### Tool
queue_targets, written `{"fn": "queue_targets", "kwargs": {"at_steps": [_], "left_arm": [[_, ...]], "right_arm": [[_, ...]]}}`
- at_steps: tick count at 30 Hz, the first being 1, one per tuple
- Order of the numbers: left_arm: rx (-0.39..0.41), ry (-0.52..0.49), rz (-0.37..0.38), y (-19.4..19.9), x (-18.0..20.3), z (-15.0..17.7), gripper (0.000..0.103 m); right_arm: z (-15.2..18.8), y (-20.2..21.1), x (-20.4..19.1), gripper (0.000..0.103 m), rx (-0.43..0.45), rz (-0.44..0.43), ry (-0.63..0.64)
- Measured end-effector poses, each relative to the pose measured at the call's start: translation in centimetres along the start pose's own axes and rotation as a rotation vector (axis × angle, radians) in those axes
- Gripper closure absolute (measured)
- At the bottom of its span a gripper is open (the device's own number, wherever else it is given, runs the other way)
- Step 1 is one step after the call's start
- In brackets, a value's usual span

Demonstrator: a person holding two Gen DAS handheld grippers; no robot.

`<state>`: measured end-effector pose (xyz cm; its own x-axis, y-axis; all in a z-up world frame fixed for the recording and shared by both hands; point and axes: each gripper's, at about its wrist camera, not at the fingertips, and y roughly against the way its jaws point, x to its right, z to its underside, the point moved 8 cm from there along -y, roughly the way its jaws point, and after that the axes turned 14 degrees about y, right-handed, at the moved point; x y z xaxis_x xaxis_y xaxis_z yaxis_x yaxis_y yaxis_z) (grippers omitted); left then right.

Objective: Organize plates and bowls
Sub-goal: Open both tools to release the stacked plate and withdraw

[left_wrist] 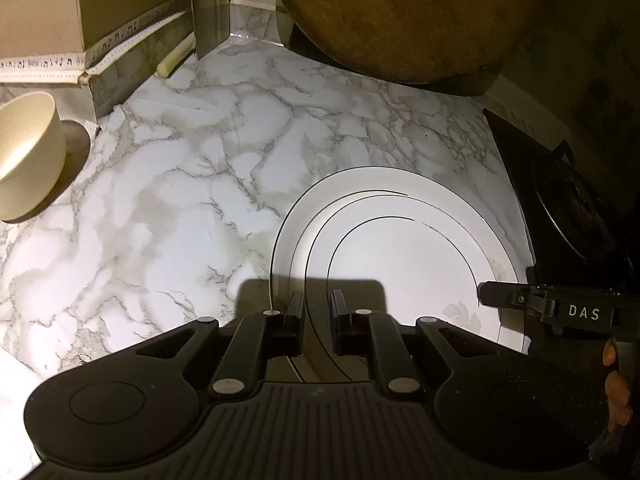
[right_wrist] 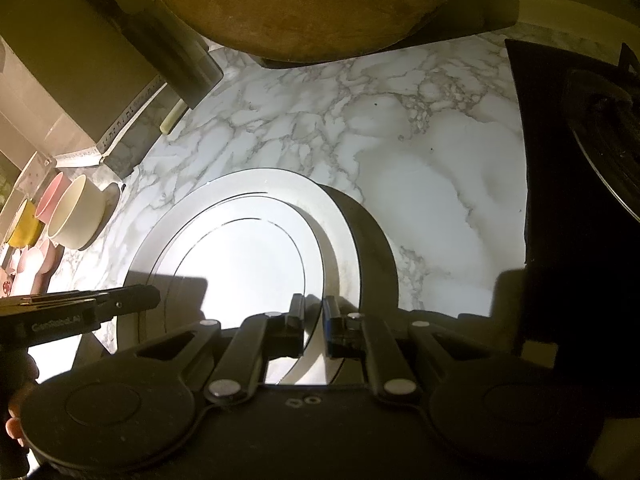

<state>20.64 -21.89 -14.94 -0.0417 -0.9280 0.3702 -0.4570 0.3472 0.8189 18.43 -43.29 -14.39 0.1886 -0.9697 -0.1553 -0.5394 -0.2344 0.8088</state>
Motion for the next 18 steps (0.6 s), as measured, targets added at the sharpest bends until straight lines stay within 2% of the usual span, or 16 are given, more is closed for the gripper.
{"fn": "queue_targets", "kwargs": {"at_steps": [4, 8, 16, 18], "left_arm": [[0.009, -0.008, 0.002, 0.3, 0.0, 0.1, 0.091], [0.033, -0.035, 0.009, 1.2, 0.2, 0.2, 0.091], [0.119, -0.091, 0.027, 4.3, 0.6, 0.1, 0.091], [0.14, -0.097, 0.027, 5.2, 0.3, 0.1, 0.091]], "right_arm": [[-0.1, 0.1, -0.5, 0.091, -0.001, 0.035, 0.027], [-0.3, 0.8, -1.2, 0.083, 0.014, 0.061, 0.06], [-1.7, 3.5, -5.7, 0.075, 0.124, 0.079, 0.185], [-2.0, 4.2, -7.0, 0.068, 0.154, 0.089, 0.214]]}}
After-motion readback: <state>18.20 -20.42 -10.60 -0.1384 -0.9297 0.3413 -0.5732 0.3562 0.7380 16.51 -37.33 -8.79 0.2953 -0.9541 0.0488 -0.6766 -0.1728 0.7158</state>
